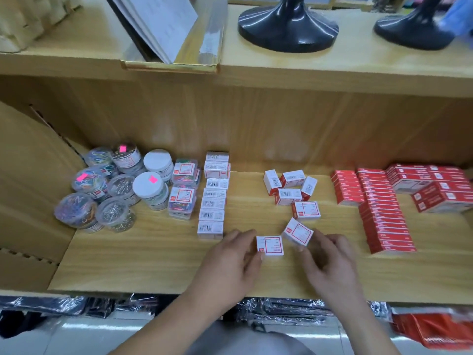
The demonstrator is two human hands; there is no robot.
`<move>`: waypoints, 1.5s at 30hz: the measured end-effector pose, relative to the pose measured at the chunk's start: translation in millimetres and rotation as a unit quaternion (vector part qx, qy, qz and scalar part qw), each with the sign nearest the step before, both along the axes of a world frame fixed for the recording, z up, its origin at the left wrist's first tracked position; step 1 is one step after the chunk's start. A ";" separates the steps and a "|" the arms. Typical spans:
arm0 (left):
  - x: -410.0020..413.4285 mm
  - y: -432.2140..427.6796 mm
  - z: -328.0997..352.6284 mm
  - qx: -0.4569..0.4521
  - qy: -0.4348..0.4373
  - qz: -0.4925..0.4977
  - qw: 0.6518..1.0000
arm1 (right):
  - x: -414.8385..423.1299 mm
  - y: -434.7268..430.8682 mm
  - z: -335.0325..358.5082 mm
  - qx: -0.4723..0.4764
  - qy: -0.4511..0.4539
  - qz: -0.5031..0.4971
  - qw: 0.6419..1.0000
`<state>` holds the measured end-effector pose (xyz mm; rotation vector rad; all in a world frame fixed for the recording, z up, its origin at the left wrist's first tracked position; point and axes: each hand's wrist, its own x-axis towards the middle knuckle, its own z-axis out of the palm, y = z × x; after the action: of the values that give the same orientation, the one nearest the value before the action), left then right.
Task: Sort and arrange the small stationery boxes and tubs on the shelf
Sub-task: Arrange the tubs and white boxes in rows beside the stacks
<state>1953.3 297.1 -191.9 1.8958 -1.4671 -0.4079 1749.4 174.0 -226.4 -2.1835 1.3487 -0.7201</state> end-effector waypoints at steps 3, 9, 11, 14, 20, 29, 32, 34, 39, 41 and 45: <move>-14.4 -17.8 -14.2 0.067 0.022 0.009 0.997 | 1.0 -3.8 0.7 0.008 -0.020 -0.009 1.000; -14.7 -9.7 -20.8 0.043 0.088 0.019 0.995 | 1.8 -4.5 3.4 0.028 -0.079 -0.016 0.996; -11.2 -6.1 -16.5 0.071 0.080 0.028 0.994 | 5.1 -0.2 9.2 0.093 -0.163 0.005 0.982; -2.1 1.2 -7.9 0.126 0.049 0.002 0.991 | 15.6 3.2 24.4 0.129 -0.214 0.036 0.967; 23.2 7.8 19.5 0.016 0.246 0.078 0.966 | 69.6 -11.2 55.0 0.138 -0.249 0.074 0.956; 94.9 21.3 36.3 -0.071 0.329 0.196 0.921 | 157.6 -23.9 79.5 0.176 -0.162 0.172 0.956; 110.3 20.1 39.5 -0.074 0.270 0.154 0.948 | 182.5 -33.3 83.1 0.107 -0.082 0.168 0.976; 120.5 19.1 41.1 -0.067 0.193 0.141 0.969 | 193.3 -38.5 81.5 0.045 -0.034 0.183 0.981; 135.6 15.4 45.9 -0.026 0.071 0.149 0.986 | 210.3 -33.4 63.7 -0.031 -0.013 0.206 0.978; 136.6 9.0 43.5 -0.024 0.046 0.117 0.992 | 212.6 -28.6 57.9 -0.037 -0.042 0.184 0.981; 134.2 -9.3 32.9 -0.027 -0.026 0.064 0.997 | 202.0 -22.6 56.7 0.030 -0.136 0.127 0.982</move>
<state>2087.6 287.8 -159.0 1.9569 -1.3662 -0.2591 1951.5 151.4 -169.7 -2.0705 0.9244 -0.8302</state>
